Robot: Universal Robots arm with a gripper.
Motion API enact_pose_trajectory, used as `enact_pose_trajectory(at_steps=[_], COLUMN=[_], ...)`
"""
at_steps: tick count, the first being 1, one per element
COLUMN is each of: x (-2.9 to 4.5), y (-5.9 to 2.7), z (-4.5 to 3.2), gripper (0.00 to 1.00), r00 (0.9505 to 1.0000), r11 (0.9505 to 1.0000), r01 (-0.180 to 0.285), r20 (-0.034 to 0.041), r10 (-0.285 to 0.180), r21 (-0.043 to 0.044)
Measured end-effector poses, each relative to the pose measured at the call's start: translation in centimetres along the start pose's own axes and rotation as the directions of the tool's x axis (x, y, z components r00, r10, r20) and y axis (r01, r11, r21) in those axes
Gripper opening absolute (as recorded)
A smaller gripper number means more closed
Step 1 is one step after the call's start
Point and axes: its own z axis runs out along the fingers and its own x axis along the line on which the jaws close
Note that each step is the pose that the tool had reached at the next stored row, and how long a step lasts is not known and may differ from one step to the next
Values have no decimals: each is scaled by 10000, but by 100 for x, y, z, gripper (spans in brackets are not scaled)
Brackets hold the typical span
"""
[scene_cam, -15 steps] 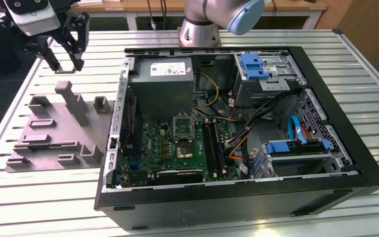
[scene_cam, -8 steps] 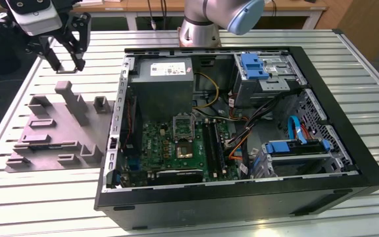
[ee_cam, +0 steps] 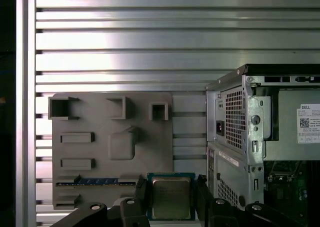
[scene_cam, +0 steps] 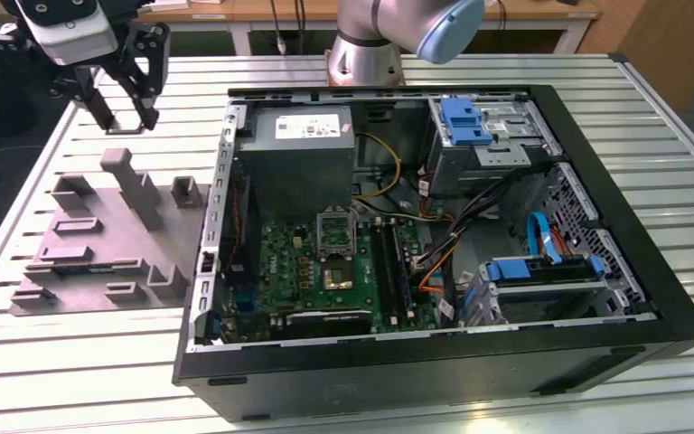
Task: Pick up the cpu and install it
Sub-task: 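Pick up the cpu and move it towards the insertion slot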
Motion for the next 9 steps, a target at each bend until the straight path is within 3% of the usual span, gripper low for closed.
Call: enact_pose_trajectory(at_steps=[9], x=[-38], y=[1], z=[0], gripper=[47], r00=[10000], r11=[10000], r01=[0], r20=[0], r10=[0], r21=[0])
